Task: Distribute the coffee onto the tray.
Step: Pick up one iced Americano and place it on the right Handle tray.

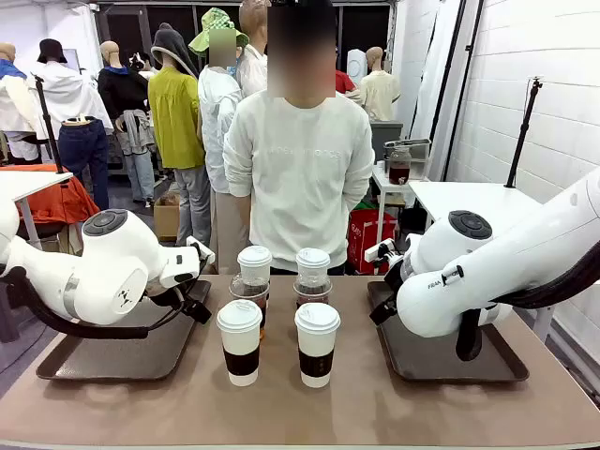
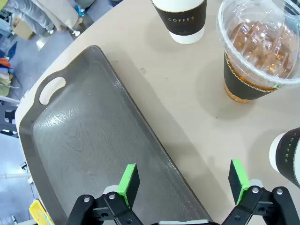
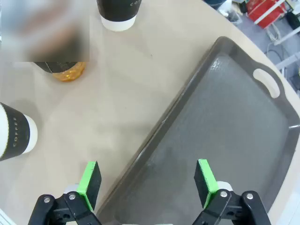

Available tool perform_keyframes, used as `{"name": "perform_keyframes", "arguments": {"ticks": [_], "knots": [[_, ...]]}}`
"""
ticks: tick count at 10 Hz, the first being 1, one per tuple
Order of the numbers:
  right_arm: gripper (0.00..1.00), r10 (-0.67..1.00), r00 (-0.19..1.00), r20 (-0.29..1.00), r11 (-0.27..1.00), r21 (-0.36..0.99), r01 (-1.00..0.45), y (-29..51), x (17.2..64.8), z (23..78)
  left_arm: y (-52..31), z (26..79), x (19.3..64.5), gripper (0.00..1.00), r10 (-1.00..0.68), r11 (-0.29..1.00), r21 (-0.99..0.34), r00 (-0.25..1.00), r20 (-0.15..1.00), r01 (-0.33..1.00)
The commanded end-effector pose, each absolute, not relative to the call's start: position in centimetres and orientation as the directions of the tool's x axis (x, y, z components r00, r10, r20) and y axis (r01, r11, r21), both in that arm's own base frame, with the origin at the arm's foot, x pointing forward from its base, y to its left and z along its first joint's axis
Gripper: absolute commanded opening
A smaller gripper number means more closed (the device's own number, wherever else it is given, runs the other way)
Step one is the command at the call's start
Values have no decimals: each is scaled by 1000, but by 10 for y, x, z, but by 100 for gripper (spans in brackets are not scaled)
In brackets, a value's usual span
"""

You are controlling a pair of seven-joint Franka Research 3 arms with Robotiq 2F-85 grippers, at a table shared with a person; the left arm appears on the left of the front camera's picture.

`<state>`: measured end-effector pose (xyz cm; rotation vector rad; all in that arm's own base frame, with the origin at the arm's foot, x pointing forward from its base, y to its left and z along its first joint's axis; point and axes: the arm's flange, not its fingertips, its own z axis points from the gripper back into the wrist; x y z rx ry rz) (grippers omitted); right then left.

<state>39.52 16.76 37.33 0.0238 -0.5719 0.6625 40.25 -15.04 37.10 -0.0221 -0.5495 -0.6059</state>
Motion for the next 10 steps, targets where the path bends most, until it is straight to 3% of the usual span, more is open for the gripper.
{"name": "perform_keyframes", "arguments": {"ticks": [1,10], "knots": [[100,575,641,509,794,-157,-587,168,395,373,-150,371,403,100,-535,826,138,684,497,546],[100,575,641,509,794,-157,-587,168,395,373,-150,371,403,100,-535,826,138,684,497,546]]}}
